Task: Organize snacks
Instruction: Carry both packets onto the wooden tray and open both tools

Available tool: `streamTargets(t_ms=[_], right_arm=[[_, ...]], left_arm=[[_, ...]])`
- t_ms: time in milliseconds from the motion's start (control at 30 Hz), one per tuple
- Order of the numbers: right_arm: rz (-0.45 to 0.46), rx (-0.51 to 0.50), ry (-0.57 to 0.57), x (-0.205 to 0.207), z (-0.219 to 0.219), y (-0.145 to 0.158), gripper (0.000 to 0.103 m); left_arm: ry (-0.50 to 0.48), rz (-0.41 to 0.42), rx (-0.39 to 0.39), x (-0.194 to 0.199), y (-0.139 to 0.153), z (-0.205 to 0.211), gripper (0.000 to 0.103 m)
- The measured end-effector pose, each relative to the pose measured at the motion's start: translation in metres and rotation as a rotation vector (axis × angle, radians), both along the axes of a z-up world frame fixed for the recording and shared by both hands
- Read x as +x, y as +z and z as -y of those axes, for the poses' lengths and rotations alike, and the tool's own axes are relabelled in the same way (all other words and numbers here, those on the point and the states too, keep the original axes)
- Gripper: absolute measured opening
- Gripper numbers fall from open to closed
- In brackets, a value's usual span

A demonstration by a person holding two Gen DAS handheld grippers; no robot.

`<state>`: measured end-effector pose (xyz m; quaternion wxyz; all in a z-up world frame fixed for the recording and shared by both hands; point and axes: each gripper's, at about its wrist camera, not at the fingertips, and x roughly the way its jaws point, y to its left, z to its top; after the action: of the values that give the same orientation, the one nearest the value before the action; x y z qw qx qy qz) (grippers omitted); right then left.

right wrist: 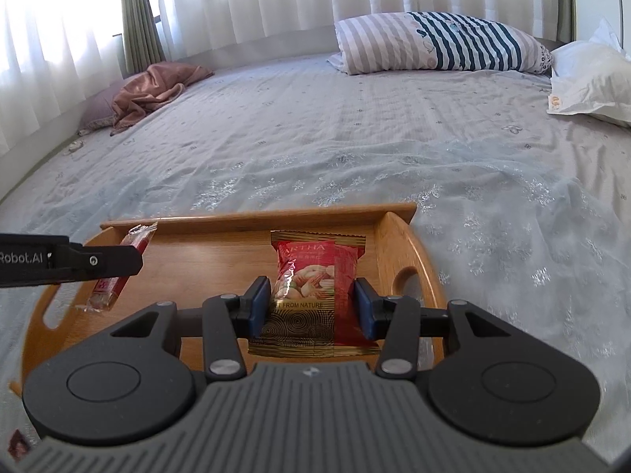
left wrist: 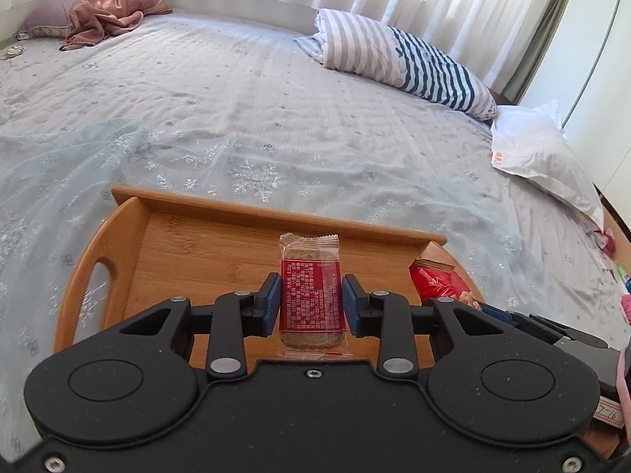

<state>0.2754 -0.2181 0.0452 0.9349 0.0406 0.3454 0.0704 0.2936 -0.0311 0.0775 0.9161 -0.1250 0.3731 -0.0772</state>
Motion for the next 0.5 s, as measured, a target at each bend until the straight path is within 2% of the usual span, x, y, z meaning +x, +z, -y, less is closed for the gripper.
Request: streamTargets(t_ms=[367, 500], right_arm=[[-0.011, -0.033, 0.018, 0.034, 0.0, -0.02, 0.05], [-0.011, -0.029, 0.026, 0.039, 0.001, -0.026, 0.051]], left_arm=[[-0.014, -0.076, 0.002, 0.048, -0.039, 0.025, 0.031], [-0.012, -0.092, -0.029, 0.058, -0.049, 0.028, 0.031]])
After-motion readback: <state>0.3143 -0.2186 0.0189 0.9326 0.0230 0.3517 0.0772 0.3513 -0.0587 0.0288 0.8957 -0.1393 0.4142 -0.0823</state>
